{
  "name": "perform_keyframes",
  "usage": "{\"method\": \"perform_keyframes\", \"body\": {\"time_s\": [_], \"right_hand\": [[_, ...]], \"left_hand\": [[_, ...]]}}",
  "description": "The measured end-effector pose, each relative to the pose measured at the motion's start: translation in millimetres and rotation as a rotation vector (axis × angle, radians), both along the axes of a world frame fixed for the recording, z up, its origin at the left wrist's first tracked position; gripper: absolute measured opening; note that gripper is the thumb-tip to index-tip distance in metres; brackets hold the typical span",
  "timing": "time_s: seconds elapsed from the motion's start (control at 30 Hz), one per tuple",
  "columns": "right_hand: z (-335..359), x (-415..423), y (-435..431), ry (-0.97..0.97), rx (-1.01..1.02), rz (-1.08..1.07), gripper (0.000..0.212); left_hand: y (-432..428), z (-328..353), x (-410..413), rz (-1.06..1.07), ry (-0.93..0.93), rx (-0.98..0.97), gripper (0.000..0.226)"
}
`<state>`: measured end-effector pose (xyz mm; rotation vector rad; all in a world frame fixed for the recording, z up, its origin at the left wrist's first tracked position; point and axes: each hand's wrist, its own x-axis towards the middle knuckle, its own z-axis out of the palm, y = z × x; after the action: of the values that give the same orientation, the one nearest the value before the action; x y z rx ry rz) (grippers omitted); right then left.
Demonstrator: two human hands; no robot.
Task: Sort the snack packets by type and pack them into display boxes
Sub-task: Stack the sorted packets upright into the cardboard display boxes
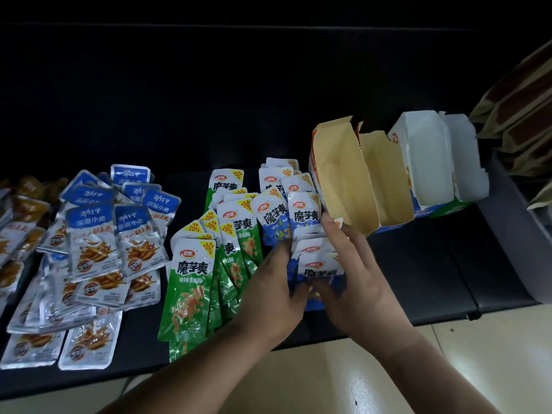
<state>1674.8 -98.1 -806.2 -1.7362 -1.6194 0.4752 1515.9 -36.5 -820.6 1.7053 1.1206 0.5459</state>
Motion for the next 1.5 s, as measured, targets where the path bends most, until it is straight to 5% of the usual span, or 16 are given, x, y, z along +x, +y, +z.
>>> {"method": "perform_keyframes", "body": {"time_s": [0.13, 0.27, 0.4, 0.47, 0.63, 0.7, 0.83, 0.93, 1.07, 1.13, 1.27, 1.5], "right_hand": [[6.3, -0.9, 2.4, 0.141, -0.019, -0.094, 0.115], [28.6, 4.6, 2.9, 0.514, -0.105, -0.236, 0.097], [30.2, 13.6, -17.0, 0.696, -0.225, -0.336, 0.100], [26.9, 19.1, -28.5, 0.807, -0.290, -0.361, 0.110], [3.3, 13.6, -47.3, 0.904, -0.314, -0.568, 0.088], [-7.9, 13.4, -48.1, 0.855, -0.339, -0.684, 0.083], [-12.0, 32.5, -42.3, 0.222, -0.559, -0.732, 0.074], [-9.1, 42.0, -39.8, 0.159, -0.613, -0.696, 0.088], [-10.5, 42.6, -36.5, 0.158, -0.574, -0.606, 0.112], [-11.2, 41.2, -34.4, 0.110, -0.527, -0.500, 0.108], [-12.1, 39.2, -30.6, 0.137, -0.515, -0.460, 0.086], [-18.6, 38.8, -32.4, 0.226, -0.456, -0.500, 0.081]], "left_hand": [[2.6, 8.5, 0.2, -0.028, -0.077, -0.096, 0.063], [14.8, 25.9, -6.2, 0.057, -0.236, -0.283, 0.059], [14.1, 30.3, -13.7, -0.074, -0.263, -0.381, 0.041], [12.9, 26.3, -9.7, -0.175, -0.219, -0.379, 0.036], [11.7, 7.1, 16.4, -0.389, 0.080, -0.154, 0.032], [7.9, 0.4, 29.2, -0.385, 0.197, -0.029, 0.048], [1.1, -7.0, 34.6, -0.361, 0.294, 0.357, 0.062], [2.5, -6.1, 13.5, -0.254, 0.298, 0.499, 0.065], [-0.8, 1.1, -7.7, -0.159, 0.464, 0.272, 0.084], [-3.4, -2.9, -6.1, -0.127, 0.483, 0.115, 0.090], [-5.3, -8.9, 2.7, -0.064, 0.388, 0.011, 0.068], [-7.4, -4.8, 14.3, -0.076, 0.285, -0.071, 0.053]]}}
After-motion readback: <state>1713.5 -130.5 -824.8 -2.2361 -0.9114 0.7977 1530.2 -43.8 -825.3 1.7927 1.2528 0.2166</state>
